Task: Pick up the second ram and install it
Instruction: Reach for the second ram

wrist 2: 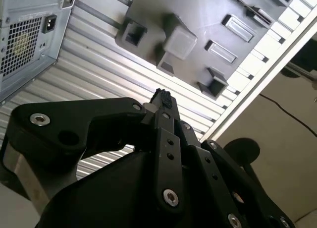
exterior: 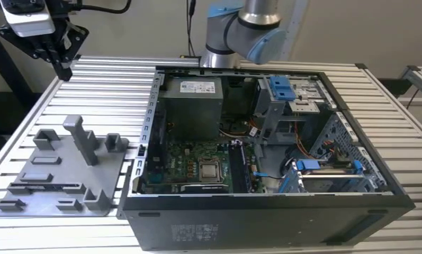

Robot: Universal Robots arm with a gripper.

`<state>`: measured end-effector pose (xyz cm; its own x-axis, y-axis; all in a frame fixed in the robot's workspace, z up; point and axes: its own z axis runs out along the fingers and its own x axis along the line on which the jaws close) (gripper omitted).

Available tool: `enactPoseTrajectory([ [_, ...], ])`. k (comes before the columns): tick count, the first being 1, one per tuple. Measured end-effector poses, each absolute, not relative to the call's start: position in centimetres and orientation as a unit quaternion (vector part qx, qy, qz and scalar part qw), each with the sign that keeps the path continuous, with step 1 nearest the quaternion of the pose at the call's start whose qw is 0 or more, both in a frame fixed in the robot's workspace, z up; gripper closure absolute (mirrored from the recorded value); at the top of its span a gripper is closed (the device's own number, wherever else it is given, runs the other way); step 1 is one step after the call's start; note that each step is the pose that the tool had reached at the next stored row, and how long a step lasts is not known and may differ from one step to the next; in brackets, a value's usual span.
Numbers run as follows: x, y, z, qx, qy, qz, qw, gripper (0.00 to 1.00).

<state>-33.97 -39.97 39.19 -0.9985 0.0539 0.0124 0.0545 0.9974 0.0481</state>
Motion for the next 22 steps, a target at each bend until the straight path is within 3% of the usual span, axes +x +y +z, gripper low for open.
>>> enactPoseTrajectory([
  [22,-39.8,-40.0,39.2,-0.020,-0.999,-0.024,0.006,0.89],
])
